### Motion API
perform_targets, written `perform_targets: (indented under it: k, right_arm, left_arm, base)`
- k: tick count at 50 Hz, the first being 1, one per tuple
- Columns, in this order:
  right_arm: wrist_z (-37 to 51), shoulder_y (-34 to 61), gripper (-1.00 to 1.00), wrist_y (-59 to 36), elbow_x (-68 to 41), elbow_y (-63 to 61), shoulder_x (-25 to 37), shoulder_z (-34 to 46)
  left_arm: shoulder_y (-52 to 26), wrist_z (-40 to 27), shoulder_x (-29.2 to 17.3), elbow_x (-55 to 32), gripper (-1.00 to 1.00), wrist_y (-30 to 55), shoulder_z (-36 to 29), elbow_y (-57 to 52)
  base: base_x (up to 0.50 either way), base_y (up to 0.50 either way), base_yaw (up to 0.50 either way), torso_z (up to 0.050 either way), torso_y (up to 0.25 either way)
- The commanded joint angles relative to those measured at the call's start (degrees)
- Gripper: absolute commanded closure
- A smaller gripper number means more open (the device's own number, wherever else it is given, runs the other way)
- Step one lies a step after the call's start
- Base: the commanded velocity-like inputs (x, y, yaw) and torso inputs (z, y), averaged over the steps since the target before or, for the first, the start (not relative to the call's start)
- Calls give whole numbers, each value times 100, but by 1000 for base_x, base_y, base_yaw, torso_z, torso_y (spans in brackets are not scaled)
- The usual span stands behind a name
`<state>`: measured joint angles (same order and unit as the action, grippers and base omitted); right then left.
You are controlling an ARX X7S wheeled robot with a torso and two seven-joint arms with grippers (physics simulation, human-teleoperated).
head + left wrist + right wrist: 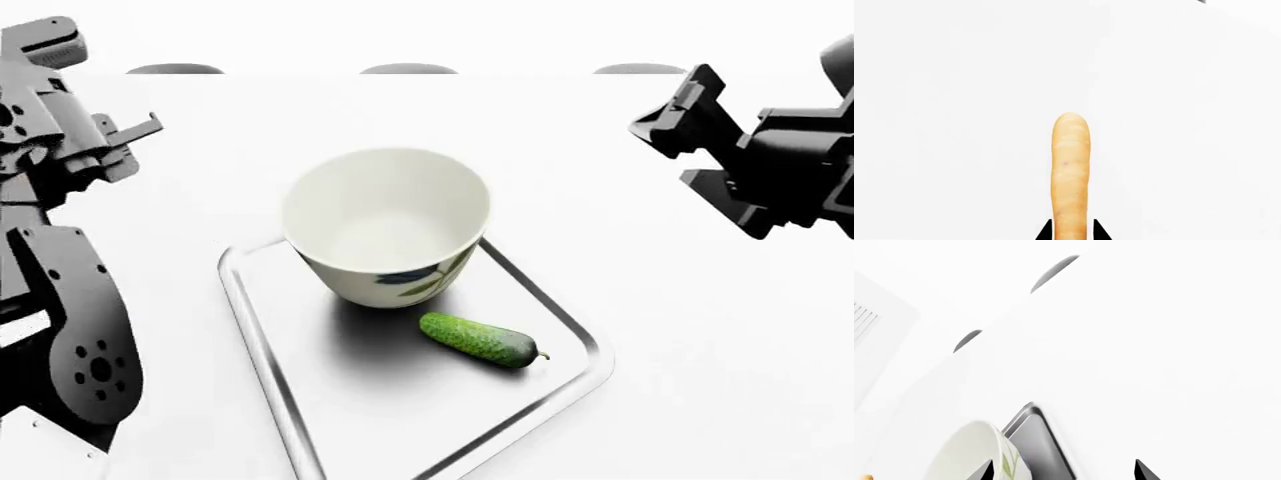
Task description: Place the two vegetables and bowl onto the tray for setting up a vegetable dip station.
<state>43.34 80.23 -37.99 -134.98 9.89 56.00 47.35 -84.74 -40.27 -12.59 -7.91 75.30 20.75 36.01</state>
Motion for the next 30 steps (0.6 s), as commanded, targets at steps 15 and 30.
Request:
perform_targets:
  k: [15,30]
  right_arm:
    - [701,671,-100,-224,-248,10,-289,48]
    - [1051,895,-100,-281,-474,-70,-352,64]
  left_arm:
    - [-2282,-4045,-1479,-8459,100,1461,-4057,494]
    - [-3520,-1931,-1171,-9891,100,1347,-6875,319]
  base:
    - [0,0,0,0,0]
    - [0,0,0,0,0]
